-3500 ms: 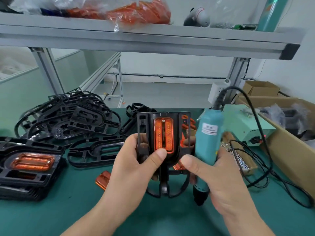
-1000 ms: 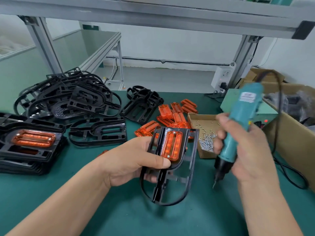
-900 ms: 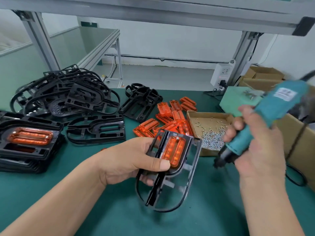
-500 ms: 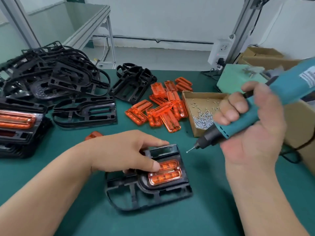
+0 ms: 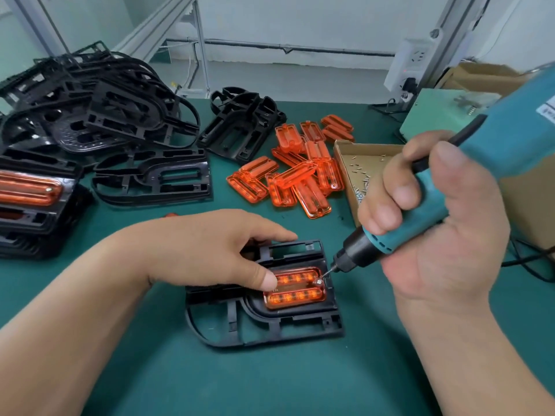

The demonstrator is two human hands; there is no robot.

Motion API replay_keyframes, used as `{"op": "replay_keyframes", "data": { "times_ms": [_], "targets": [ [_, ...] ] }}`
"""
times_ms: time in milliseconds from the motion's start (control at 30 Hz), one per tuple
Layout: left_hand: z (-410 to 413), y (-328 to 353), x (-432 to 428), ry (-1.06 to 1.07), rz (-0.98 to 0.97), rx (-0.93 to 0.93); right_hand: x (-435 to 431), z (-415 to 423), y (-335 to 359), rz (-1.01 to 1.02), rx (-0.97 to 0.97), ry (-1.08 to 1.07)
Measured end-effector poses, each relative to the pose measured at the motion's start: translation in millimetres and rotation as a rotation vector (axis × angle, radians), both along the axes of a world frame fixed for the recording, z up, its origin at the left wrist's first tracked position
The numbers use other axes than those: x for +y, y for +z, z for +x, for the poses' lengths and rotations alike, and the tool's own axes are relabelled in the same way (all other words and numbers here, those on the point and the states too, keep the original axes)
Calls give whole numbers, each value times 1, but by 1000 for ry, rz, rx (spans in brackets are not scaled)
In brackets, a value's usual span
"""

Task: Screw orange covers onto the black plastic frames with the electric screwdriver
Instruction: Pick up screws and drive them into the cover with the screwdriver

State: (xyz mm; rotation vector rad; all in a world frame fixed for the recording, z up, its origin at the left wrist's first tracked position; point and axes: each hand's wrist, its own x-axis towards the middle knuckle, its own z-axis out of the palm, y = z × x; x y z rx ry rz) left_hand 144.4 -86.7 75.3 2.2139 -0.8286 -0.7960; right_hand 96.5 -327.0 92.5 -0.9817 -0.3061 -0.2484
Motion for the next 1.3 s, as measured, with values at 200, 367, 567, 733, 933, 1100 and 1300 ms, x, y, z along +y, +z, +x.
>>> {"op": "replay_keyframes", "data": {
  "times_ms": [200, 367, 567, 733, 933, 1100, 1300],
  "targets": [
    [2, -4, -2, -22, -75, 25, 3, -2, -1, -84, -62, -11],
    [1, -5, -1, -41, -83, 31, 5, -2, -4, -144, -72, -27],
    [1, -4, -2, -50, -74, 23, 7, -2, -7, -154, -65, -25],
    [1, -3, -2, -59, -76, 20, 7, 0, -4, -184, -21, -55],
    [2, -6, -1, -62, -95, 41, -2, 8, -5, 3, 225, 14],
    [1, -5, -2, -41, -75, 40, -3, 13, -9, 45, 258, 17],
    [2, -5, -1, -3, -2, 2, -5, 14, -6, 83, 249, 118]
  ]
}}
